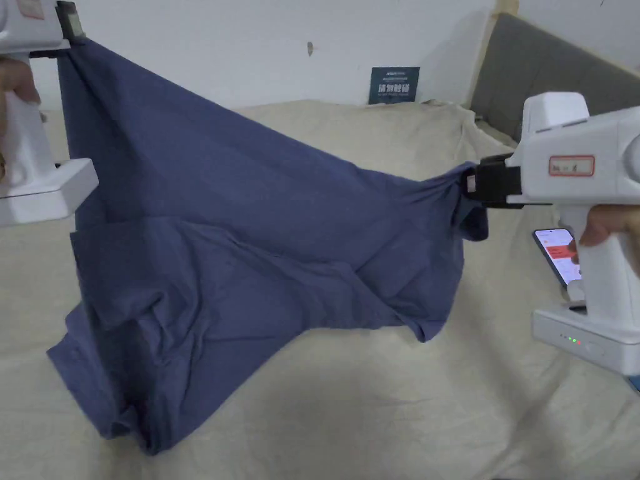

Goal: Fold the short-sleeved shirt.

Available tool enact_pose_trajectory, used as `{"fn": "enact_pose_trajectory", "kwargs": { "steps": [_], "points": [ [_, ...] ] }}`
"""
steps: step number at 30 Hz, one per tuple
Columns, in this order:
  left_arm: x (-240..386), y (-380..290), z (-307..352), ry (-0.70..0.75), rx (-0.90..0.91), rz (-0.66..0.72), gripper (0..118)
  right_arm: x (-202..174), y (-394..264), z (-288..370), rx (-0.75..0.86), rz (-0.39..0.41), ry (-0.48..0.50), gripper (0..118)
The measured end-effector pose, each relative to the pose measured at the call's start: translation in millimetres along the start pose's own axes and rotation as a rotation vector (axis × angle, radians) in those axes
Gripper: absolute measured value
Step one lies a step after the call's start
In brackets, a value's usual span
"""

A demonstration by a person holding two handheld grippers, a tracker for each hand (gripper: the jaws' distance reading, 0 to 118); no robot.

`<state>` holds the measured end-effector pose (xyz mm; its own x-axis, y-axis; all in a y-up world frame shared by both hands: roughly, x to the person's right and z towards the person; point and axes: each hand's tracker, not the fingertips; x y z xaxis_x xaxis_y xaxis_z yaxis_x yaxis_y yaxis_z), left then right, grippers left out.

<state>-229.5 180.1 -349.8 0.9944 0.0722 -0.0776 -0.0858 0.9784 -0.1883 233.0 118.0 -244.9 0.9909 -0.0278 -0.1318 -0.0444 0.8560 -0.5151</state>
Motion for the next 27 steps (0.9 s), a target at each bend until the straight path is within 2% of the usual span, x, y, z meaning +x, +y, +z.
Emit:
{"fn": "enact_pose_trajectory", "kwargs": {
  "steps": [9, 14, 23, 27],
  "points": [
    [-53.6, 82.8, 84.0, 0.045, 0.212, 0.063, 0, -19.0, 101.3, 75.4, 0.173, 0.064, -0.021, 5],
    [-70.9, 113.0, 108.7, 0.066, 0.263, 0.058, 0, -30.9, 143.9, 97.9, 0.22, 0.061, -0.02, 5],
    [-79.5, 143.3, 123.2, 0.141, 0.302, 0.016, 0, -56.8, 217.2, 111.5, 0.322, 0.116, -0.122, 5],
    [-75.3, 151.0, 113.8, 0.151, 0.297, 0.002, 0, -60.7, 250.1, 107.7, 0.352, 0.093, -0.162, 5]
  ]
}}
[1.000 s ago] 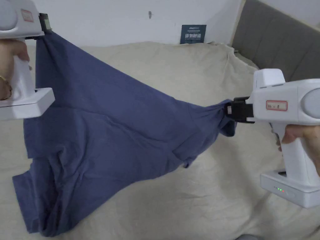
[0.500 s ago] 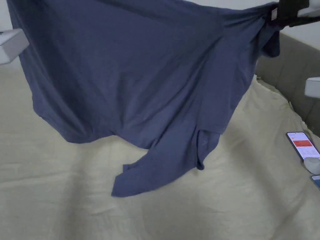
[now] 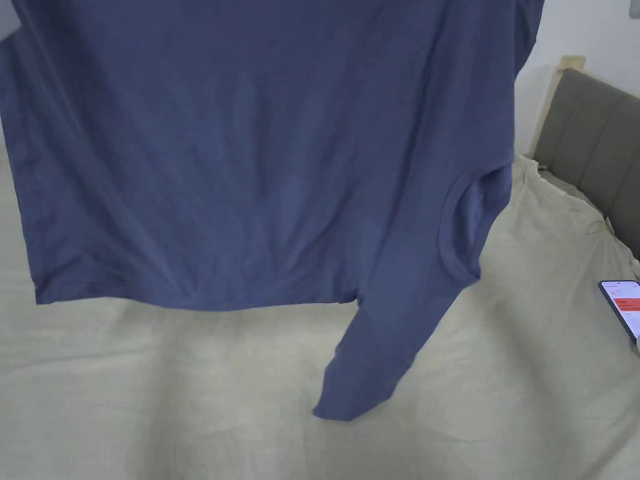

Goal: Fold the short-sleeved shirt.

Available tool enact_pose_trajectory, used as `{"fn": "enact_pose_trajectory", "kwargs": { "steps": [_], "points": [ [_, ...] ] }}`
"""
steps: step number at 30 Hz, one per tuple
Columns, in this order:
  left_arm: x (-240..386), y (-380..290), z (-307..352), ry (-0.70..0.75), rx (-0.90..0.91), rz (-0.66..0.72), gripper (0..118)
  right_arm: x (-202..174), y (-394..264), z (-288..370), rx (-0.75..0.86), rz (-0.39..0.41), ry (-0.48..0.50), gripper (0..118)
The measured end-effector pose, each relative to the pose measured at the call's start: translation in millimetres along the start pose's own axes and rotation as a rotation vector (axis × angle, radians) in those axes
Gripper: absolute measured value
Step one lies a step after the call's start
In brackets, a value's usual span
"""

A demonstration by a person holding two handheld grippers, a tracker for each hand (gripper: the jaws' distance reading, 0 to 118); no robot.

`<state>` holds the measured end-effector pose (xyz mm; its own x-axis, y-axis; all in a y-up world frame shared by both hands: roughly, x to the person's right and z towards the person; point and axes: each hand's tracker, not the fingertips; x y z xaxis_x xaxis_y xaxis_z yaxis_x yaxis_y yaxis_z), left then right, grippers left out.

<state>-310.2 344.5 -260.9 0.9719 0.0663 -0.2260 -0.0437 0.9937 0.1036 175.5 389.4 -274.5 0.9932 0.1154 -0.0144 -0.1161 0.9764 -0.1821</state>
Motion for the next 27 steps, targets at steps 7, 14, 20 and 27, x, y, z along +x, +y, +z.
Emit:
{"fn": "enact_pose_trajectory", "kwargs": {
  "steps": [7, 14, 20, 27],
  "points": [
    [29.0, -4.2, -46.7, 0.008, -0.035, -0.043, 0, 1.1, 32.7, -51.5, 0.007, -0.037, -0.101, 5],
    [69.0, -11.2, -117.5, 0.015, -0.036, -0.103, 0, 4.1, 59.1, -115.2, 0.026, -0.051, -0.209, 5],
    [103.0, -20.1, -200.4, 0.032, -0.011, -0.162, 0, 5.0, 82.7, -178.8, 0.087, -0.022, -0.299, 5],
    [131.8, -36.4, -272.2, 0.086, 0.065, -0.129, 0, -1.5, 91.1, -244.5, 0.208, -0.032, -0.354, 5]
  ]
}}
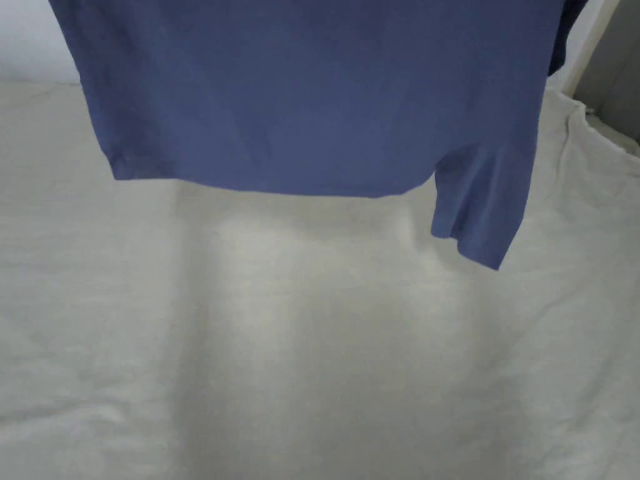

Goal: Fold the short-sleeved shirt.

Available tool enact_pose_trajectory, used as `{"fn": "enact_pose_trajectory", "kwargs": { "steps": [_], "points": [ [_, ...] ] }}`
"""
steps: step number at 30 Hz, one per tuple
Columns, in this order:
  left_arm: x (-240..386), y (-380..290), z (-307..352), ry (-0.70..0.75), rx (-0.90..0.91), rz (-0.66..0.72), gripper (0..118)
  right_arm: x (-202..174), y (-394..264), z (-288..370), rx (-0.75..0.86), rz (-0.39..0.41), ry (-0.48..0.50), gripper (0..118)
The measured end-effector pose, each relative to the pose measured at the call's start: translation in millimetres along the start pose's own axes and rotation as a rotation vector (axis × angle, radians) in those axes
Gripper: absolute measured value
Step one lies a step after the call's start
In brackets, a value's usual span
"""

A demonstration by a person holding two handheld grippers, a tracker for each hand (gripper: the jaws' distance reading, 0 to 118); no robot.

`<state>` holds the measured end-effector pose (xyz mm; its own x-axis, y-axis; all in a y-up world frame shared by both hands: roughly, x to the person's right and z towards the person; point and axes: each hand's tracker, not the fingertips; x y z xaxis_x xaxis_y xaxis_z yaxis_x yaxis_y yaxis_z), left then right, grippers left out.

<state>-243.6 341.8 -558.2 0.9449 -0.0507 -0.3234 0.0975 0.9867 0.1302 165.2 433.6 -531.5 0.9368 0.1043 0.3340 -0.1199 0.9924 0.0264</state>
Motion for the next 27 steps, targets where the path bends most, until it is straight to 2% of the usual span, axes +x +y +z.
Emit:
{"fn": "enact_pose_trajectory", "kwargs": {
  "steps": [6, 13, 18, 27],
  "points": [
    [11.7, -50.8, -24.7, 0.02, -0.045, 0.033, 0, -23.1, -47.7, -22.7, 0.073, 0.004, -0.027, 5],
    [16.6, -154.7, -19.9, 0.014, -0.236, -0.005, 0, -38.7, -149.8, -35.9, -0.149, 0.066, 0.041, 5],
    [18.3, -233.6, 1.2, -0.004, -0.39, -0.053, 0, -40.4, -242.6, -33.2, -0.345, 0.057, 0.071, 5],
    [-7.8, -373.2, 92.3, -0.038, -0.675, -0.089, 0, -23.8, -417.1, 30.4, -0.655, 0.054, 0.144, 5]
  ]
}}
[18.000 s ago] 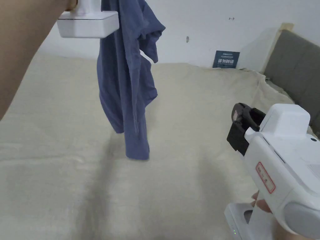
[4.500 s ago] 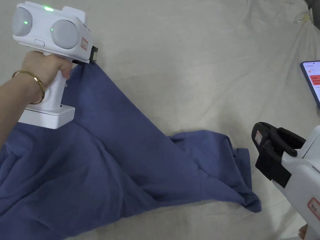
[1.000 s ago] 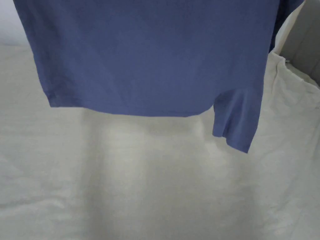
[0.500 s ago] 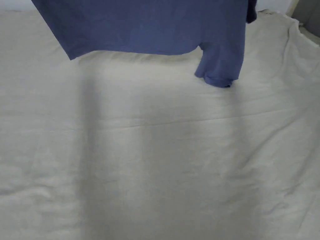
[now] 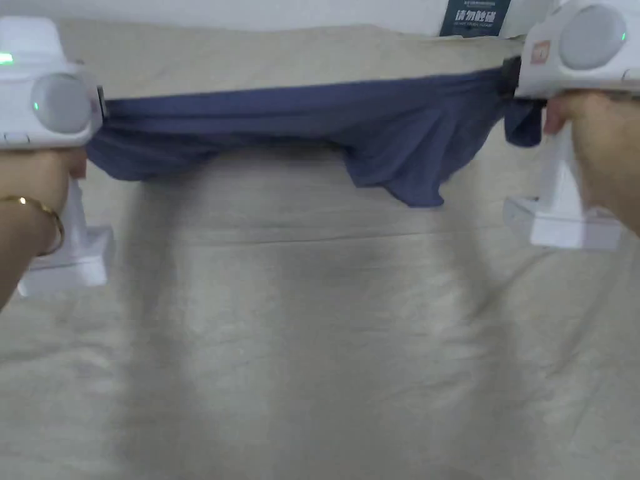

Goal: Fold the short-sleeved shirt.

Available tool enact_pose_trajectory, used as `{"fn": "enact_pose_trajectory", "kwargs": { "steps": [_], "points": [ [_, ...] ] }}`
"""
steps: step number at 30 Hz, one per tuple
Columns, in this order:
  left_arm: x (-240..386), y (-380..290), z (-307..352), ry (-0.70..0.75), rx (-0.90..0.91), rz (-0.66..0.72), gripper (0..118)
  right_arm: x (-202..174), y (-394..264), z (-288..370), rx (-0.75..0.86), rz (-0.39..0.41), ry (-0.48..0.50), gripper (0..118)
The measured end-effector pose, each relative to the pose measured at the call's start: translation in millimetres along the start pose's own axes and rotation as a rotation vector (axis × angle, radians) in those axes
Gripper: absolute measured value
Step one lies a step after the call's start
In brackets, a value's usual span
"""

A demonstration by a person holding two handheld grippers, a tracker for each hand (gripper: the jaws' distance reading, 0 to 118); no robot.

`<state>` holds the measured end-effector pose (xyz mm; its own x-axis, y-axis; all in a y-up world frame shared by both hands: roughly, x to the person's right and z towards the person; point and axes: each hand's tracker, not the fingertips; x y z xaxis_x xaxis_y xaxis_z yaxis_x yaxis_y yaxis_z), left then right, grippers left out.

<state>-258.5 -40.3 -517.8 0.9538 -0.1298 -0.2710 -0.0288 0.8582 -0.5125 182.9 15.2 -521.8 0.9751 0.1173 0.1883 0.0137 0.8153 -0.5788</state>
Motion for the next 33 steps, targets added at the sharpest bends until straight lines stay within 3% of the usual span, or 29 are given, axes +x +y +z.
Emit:
{"fn": "enact_pose_trajectory", "kwargs": {
  "steps": [6, 11, 13, 21, 33],
  "points": [
    [-24.5, -99.6, 30.8, -0.039, -0.128, -0.015, 0, 8.4, -114.9, 9.4, -0.165, 0.053, 0.04, 5],
    [-37.2, -149.7, 70.2, -0.055, -0.159, -0.066, 0, 28.1, -196.0, 42.1, -0.273, 0.004, 0.093, 5],
    [-46.6, -161.9, 87.3, -0.069, -0.161, -0.063, 0, 39.2, -222.7, 56.5, -0.274, 0.027, 0.093, 5],
    [-80.2, -201.4, 148.4, -0.112, -0.12, -0.085, 0, 59.0, -277.9, 123.2, -0.269, 0.241, 0.161, 5],
    [-110.5, -273.9, 201.1, -0.107, -0.202, -0.114, 0, 70.9, -337.8, 171.1, -0.396, 0.267, 0.253, 5]
  ]
}}
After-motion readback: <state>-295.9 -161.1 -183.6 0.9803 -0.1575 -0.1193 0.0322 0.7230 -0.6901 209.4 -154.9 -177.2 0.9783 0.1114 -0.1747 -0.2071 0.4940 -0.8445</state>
